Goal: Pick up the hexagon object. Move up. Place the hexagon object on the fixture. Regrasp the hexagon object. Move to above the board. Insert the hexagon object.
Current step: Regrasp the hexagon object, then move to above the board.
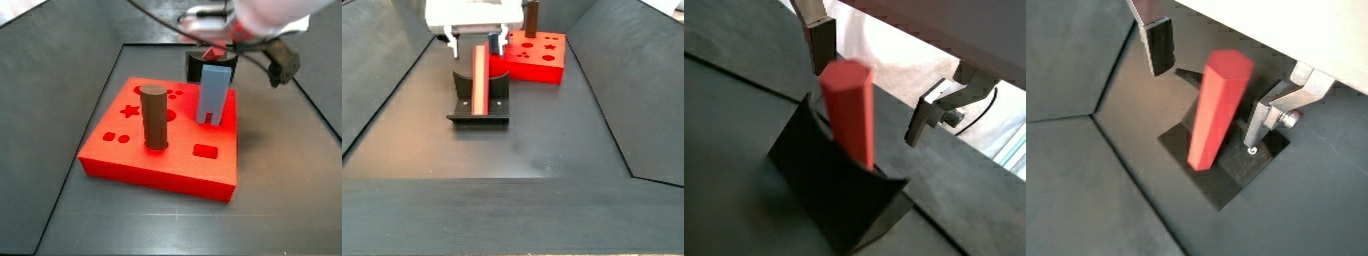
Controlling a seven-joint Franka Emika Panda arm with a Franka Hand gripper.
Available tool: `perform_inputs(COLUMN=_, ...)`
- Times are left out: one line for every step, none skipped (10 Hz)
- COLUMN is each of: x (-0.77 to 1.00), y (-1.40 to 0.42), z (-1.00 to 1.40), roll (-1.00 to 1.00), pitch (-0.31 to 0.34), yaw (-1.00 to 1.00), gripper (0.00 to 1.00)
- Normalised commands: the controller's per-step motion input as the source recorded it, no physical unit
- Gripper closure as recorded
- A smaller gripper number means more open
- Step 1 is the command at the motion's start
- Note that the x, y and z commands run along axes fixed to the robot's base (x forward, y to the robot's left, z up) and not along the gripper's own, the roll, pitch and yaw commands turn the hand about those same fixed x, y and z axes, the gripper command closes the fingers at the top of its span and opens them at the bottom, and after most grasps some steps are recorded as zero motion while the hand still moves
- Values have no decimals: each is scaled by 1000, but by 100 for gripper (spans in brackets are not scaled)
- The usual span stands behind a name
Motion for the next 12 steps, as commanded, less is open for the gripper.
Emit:
perform_inputs(x=58, y=8, z=-361, roll=63, pitch=-17, yaw=-83, gripper=0)
perform_inputs(x=62, y=6, z=-200, roll=59, pitch=5, yaw=-67, gripper=0)
perform_inputs(x=0, y=0, z=0, roll=0, pitch=0, yaw=0, gripper=100)
perform_inputs(x=-79, y=-47, z=1000, roll=48, pitch=-275, yaw=151, gripper=100)
perform_inputs(x=-79, y=-48, z=1000, roll=44, pitch=-276, yaw=147, gripper=100)
perform_inputs(x=-85, y=-46, z=1000, roll=25, pitch=-278, yaw=65, gripper=100)
perform_inputs(x=-87, y=-42, z=1000, roll=10, pitch=-268, yaw=-1, gripper=100)
perform_inputs(x=-88, y=-42, z=1000, roll=4, pitch=-228, yaw=-76, gripper=100)
perform_inputs(x=-89, y=-42, z=1000, roll=4, pitch=-203, yaw=-103, gripper=100)
perform_inputs(x=-90, y=-39, z=1000, roll=4, pitch=-134, yaw=-156, gripper=100)
perform_inputs(x=-90, y=-37, z=1000, roll=4, pitch=-105, yaw=-178, gripper=100)
perform_inputs(x=-90, y=-34, z=1000, roll=3, pitch=-48, yaw=-194, gripper=100)
